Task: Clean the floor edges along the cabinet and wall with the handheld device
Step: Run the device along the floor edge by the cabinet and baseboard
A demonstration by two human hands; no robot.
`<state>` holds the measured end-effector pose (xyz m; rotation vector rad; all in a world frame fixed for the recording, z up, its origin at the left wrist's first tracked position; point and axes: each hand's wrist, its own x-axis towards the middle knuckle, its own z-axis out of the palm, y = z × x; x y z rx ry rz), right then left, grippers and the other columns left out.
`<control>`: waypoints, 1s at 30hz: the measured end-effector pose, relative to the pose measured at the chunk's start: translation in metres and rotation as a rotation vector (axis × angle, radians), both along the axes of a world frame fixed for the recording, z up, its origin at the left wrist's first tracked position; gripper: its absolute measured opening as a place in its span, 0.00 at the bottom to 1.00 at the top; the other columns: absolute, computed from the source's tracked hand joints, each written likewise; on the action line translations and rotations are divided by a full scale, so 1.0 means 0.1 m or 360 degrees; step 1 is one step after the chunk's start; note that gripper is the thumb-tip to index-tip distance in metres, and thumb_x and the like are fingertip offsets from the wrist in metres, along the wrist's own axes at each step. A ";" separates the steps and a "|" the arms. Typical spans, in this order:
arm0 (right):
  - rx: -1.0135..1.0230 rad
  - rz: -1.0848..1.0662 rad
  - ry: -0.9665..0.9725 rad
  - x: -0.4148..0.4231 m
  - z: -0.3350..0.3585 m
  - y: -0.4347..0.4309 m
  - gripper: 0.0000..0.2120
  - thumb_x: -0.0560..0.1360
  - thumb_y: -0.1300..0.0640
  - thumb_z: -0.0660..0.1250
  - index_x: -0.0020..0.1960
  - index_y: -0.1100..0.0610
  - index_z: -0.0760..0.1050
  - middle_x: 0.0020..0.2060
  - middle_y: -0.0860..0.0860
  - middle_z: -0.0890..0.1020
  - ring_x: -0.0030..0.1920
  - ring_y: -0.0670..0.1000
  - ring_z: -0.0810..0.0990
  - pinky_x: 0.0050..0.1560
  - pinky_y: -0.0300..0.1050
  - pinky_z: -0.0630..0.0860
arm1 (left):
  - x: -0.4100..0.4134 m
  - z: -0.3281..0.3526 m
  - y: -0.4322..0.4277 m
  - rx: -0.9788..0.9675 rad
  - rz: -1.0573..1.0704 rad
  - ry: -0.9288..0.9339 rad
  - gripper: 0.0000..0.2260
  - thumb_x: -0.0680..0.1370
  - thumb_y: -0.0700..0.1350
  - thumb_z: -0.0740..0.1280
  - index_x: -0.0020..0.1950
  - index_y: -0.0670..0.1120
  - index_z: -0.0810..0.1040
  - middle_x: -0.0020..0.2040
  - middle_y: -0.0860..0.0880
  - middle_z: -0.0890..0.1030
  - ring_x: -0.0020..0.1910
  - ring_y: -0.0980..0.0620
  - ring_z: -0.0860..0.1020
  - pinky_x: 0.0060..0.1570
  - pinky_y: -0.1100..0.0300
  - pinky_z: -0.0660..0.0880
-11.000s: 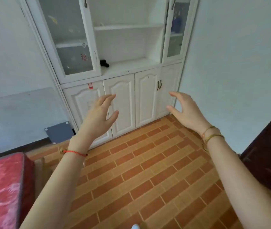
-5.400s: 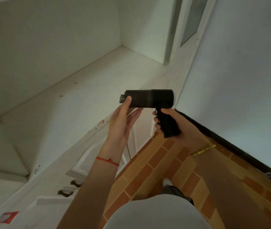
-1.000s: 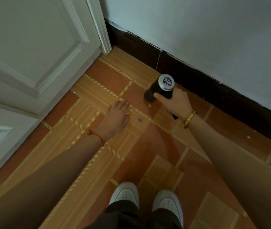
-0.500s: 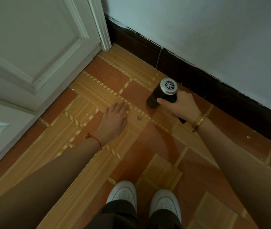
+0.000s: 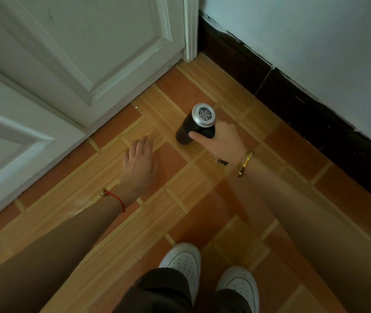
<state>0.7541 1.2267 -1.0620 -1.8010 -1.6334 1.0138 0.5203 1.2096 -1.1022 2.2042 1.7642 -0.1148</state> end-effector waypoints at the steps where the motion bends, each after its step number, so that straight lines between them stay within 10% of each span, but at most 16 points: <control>1: 0.0019 0.0019 0.0005 -0.09 0.00 0.03 0.17 0.72 0.47 0.72 0.54 0.58 0.78 0.35 0.42 0.76 0.40 0.44 0.76 0.36 0.26 0.66 | -0.09 0.00 -0.01 0.0003 0.0046 0.0008 0.29 0.80 0.43 0.61 0.79 0.41 0.54 0.79 0.41 0.59 0.78 0.40 0.56 0.76 0.40 0.56; 5: 0.0042 0.0117 0.0061 -0.39 -0.02 0.13 0.15 0.72 0.48 0.72 0.54 0.56 0.78 0.35 0.40 0.75 0.37 0.38 0.75 0.34 0.20 0.64 | -0.42 0.00 -0.07 -0.0047 0.0210 0.0036 0.31 0.81 0.47 0.62 0.79 0.42 0.53 0.79 0.41 0.58 0.78 0.40 0.56 0.75 0.40 0.57; 16: -0.0149 0.0286 0.0063 -0.75 -0.07 0.33 0.19 0.73 0.42 0.69 0.43 0.60 0.78 0.31 0.54 0.84 0.23 0.45 0.79 0.30 0.45 0.81 | -0.67 0.00 -0.15 -0.0138 0.0329 -0.0060 0.30 0.81 0.48 0.62 0.80 0.43 0.54 0.79 0.41 0.59 0.78 0.40 0.56 0.75 0.41 0.58; 30: 0.0036 -0.0187 0.0337 -1.07 -0.25 0.94 0.30 0.65 0.36 0.66 0.57 0.56 0.77 0.47 0.51 0.85 0.39 0.51 0.82 0.44 0.49 0.82 | -0.60 0.03 0.21 -0.0096 0.0419 -0.0195 0.31 0.81 0.49 0.61 0.80 0.44 0.53 0.79 0.42 0.58 0.78 0.40 0.57 0.74 0.39 0.60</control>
